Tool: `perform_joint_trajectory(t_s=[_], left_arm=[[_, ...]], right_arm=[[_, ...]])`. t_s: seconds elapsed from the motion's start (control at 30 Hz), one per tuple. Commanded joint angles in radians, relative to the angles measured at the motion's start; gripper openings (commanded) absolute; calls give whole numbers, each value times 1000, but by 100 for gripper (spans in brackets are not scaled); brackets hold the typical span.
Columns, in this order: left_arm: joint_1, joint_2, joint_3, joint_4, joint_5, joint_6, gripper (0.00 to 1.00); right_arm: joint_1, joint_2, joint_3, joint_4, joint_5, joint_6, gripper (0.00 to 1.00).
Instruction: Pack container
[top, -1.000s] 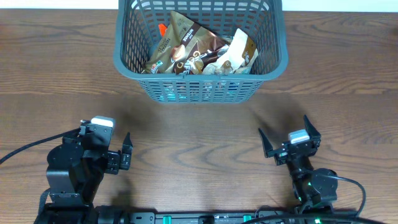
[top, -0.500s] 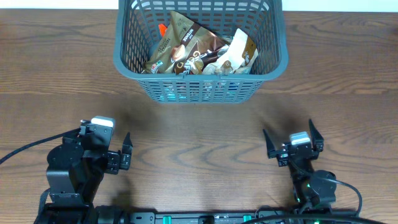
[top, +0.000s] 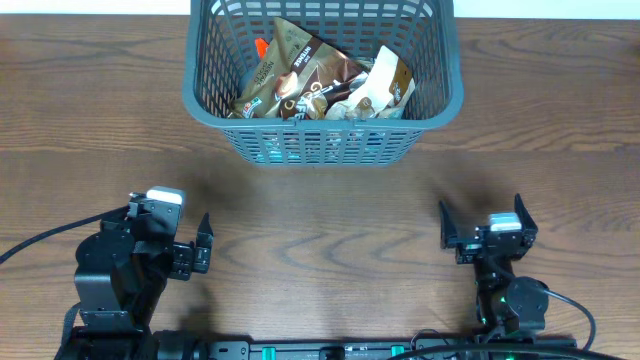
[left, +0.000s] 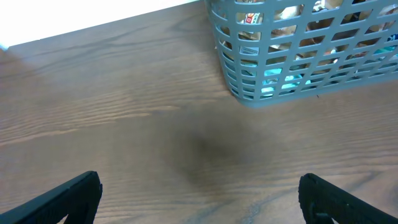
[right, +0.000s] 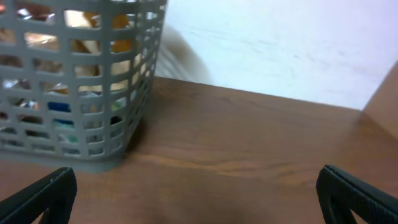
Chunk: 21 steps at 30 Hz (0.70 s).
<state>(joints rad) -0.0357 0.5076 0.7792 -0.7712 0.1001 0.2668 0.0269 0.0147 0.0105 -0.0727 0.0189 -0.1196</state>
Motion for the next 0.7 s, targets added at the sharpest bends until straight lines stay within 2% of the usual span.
perform_joint_trajectory(t_s=[0.0,0.2,0.67], left_arm=[[-5,-5,2,2,-8,10,98],[-5,-5,2,2,-7,10,98],[-5,-5,2,2,-8,10,98]], right_arm=[[-14,-10,-5,5,83,129,99],[-15,-10,-5,15,187,247,99],[-15,-10,-5,17,179,246,99]])
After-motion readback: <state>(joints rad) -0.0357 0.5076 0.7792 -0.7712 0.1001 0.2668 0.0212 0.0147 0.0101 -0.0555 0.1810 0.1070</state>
